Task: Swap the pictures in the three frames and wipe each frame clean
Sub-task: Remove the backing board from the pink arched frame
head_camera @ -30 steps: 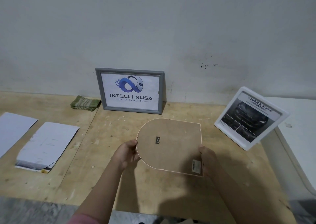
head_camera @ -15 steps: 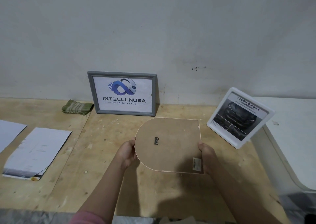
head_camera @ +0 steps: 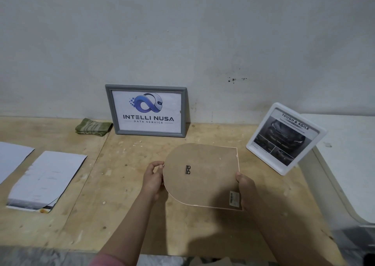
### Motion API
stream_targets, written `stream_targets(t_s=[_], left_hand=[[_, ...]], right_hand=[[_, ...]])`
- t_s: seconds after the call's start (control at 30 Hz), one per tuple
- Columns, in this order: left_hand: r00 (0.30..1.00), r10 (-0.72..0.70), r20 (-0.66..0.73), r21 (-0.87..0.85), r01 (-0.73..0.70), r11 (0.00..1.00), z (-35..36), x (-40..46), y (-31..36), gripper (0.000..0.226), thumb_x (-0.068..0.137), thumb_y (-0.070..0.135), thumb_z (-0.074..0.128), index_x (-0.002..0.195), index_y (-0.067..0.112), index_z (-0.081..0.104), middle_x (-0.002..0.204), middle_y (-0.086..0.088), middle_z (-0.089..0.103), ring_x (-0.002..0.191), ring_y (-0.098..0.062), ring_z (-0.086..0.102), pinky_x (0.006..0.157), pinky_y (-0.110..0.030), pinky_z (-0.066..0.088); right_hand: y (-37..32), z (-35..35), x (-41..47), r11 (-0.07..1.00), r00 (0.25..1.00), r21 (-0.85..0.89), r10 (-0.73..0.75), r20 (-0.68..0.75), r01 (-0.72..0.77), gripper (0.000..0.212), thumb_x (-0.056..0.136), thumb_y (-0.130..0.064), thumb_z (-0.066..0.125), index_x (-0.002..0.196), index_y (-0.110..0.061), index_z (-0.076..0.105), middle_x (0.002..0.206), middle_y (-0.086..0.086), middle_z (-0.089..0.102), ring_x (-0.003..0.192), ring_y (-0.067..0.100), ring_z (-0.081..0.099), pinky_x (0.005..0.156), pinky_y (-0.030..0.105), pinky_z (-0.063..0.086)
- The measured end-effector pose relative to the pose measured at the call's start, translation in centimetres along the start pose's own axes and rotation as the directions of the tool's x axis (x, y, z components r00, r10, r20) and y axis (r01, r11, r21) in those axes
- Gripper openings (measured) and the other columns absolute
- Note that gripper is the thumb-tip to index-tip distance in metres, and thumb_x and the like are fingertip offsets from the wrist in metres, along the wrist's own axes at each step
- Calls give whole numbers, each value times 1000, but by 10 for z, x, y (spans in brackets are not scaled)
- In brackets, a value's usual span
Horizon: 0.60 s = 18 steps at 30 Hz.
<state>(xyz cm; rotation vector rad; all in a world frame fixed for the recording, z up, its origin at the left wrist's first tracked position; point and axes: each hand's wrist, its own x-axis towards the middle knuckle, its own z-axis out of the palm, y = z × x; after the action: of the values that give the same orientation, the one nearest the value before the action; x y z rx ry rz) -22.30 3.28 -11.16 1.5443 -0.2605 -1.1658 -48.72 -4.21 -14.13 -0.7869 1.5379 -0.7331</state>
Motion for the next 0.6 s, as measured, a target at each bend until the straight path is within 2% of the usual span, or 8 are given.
stream_targets(t_s=[0.07, 0.13, 0.2, 0.3, 0.4, 0.5, 0.6], left_hand=[[998, 62, -10, 106, -60, 992, -3, -1, -1, 15, 99, 21, 49, 90, 17, 60, 68, -7, 57, 46, -14, 46, 47, -24, 43], [993, 115, -35, 215, -105, 971, -5, -2, -3, 15, 96, 25, 54, 88, 16, 62, 76, -9, 64, 59, -21, 55, 56, -32, 49], [986, 151, -70, 308, -122, 943, -9, 0, -5, 12, 93, 24, 59, 85, 16, 63, 83, -11, 66, 71, -26, 59, 61, -36, 51], [972, 189, -139, 416, -116, 902, -9, 4, -7, 10, 87, 17, 65, 78, 14, 61, 83, -7, 65, 81, -27, 61, 72, -38, 53], [953, 222, -204, 484, -99, 869, -7, 3, -6, 17, 85, 12, 66, 72, 16, 56, 77, -2, 61, 82, -24, 59, 76, -31, 48], [951, 182, -250, 538, -20, 843, -7, 5, -9, 10, 86, 15, 65, 78, 11, 60, 84, -6, 63, 86, -25, 60, 76, -30, 45], [956, 106, -273, 560, 68, 826, -11, 8, -14, 13, 87, 17, 63, 83, 5, 64, 91, -10, 66, 93, -28, 62, 78, -31, 45]], right_hand=[[3, 1, 4, 999, 1000, -33, -15, -18, 14, 45, 90, -38, 44, 91, 3, 62, 92, 28, 63, 79, 35, 61, 82, 56, 51], [0, 4, -1, 999, 999, -48, -5, -39, 3, 42, 92, -35, 43, 85, 2, 61, 87, 24, 63, 78, 34, 60, 80, 53, 52], [-3, 7, -5, 997, 998, -75, -26, -59, 21, 36, 97, -26, 41, 74, -4, 59, 80, 19, 62, 75, 33, 59, 71, 42, 51], [0, 11, 0, 990, 994, -125, -79, -71, 69, 37, 99, -19, 40, 67, -8, 55, 70, 12, 56, 66, 26, 52, 59, 30, 39], [2, 18, 1, 981, 993, -175, -100, -66, 88, 39, 98, -15, 39, 61, -10, 50, 62, 7, 49, 59, 21, 44, 56, 29, 33], [6, 21, 2, 969, 992, -230, -112, -59, 96, 38, 99, -15, 37, 65, -7, 51, 64, 7, 50, 62, 21, 45, 59, 29, 34], [13, 24, -1, 950, 986, -280, -159, -58, 137, 36, 97, -17, 39, 65, -6, 50, 65, 11, 48, 66, 22, 45, 62, 30, 33]])
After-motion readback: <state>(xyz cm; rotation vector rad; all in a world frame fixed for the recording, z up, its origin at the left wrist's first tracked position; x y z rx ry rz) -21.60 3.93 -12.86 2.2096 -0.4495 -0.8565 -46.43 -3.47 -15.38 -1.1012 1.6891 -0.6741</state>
